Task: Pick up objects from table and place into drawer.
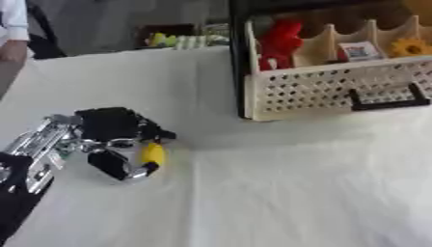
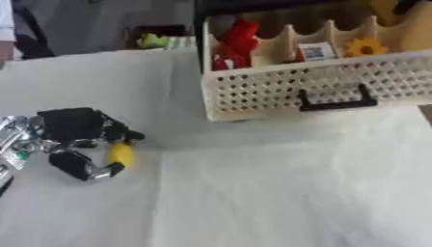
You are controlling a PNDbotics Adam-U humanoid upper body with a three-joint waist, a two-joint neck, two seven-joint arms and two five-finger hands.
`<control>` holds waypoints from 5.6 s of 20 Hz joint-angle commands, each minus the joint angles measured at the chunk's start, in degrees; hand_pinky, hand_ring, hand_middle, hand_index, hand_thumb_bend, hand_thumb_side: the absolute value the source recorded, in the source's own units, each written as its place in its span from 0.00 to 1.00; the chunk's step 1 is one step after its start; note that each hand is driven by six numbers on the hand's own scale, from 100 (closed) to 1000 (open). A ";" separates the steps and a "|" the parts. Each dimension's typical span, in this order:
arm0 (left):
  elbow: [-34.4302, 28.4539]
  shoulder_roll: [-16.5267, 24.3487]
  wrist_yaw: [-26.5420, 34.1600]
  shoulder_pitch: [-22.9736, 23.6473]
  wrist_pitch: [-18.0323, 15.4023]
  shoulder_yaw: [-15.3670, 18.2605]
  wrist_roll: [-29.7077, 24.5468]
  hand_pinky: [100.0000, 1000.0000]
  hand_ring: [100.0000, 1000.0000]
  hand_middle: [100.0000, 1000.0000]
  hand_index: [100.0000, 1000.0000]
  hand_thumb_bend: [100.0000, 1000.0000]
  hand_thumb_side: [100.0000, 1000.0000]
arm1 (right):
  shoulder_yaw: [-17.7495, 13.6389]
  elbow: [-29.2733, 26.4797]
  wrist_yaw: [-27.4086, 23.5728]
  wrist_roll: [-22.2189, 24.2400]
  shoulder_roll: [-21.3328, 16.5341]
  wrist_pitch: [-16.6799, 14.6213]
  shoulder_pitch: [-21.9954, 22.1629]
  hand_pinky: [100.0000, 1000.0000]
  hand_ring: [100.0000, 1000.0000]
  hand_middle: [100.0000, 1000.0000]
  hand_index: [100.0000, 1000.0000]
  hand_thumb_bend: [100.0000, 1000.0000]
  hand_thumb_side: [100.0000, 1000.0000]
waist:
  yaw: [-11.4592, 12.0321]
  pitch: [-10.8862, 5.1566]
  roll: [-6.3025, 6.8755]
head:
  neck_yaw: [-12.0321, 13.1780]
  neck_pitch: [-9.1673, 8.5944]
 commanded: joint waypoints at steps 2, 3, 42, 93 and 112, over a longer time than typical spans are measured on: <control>1.04 1.04 0.52 -0.31 -0.15 0.18 -0.39 0.22 0.43 0.50 1.00 0.04 0.83 | -0.93 -0.81 0.10 -0.26 -0.72 0.09 -0.53 0.42 0.55 0.11 0.43 0.00 1.00 | 0.06 -0.97 -0.48 | 0.20 -0.43; 1.13 1.00 0.72 -0.32 -0.15 0.18 -0.52 0.21 0.42 0.50 1.00 0.03 0.82 | -0.96 -0.81 0.10 -0.31 -0.71 0.09 -0.56 0.42 0.55 0.11 0.43 0.00 1.00 | 0.06 -0.94 -0.50 | 0.20 -0.43; -0.42 0.95 17.47 0.66 6.49 0.84 -9.93 0.18 0.49 0.58 0.82 0.00 0.90 | -1.62 -0.81 -0.41 -1.81 0.04 0.45 -0.66 0.42 0.55 0.10 0.42 0.00 1.00 | 0.14 -1.28 -1.25 | 0.07 0.22; -6.66 8.40 11.02 5.38 -2.92 3.77 -13.63 0.47 0.63 0.66 1.00 0.25 1.00 | -2.17 -0.81 -0.19 -2.45 0.69 1.52 -0.02 0.41 0.54 0.10 0.40 0.00 1.00 | 1.39 -1.82 -1.43 | -0.93 0.82; -4.41 6.65 11.98 5.62 -2.46 2.67 -9.93 0.41 0.57 0.60 1.00 0.11 1.00 | -2.69 -0.81 -0.23 -2.53 1.19 2.14 0.28 0.41 0.54 0.10 0.40 0.00 1.00 | 1.00 -1.68 -1.10 | -1.41 -0.02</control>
